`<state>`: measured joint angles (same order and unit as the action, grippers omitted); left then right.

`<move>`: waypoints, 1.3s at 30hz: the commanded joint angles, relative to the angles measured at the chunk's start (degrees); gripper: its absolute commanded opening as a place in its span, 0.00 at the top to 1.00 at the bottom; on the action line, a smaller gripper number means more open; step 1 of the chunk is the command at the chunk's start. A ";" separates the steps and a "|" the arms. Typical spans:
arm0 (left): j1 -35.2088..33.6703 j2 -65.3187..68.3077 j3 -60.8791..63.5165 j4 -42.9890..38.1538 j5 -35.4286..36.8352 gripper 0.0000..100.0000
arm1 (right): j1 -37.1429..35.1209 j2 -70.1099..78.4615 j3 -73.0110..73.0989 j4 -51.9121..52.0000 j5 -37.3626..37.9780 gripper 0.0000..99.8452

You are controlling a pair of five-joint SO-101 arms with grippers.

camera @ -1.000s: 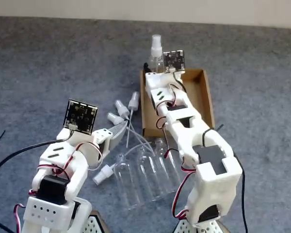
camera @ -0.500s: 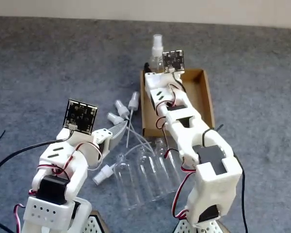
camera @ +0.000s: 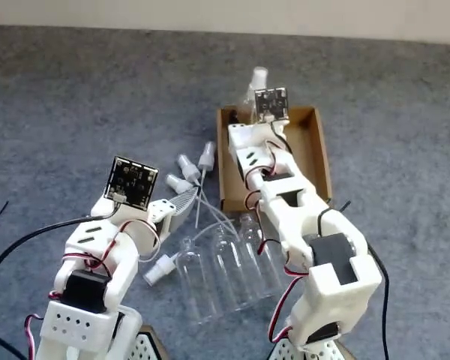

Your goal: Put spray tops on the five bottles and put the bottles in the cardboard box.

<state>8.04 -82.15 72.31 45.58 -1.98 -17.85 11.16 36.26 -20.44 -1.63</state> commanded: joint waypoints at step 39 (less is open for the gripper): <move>-0.31 -0.48 -0.31 -1.76 -0.70 0.71 | -0.48 -7.34 -6.55 7.96 0.53 0.74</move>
<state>8.04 -82.15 72.31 45.58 -2.33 -18.02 9.93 33.27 -12.79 -1.36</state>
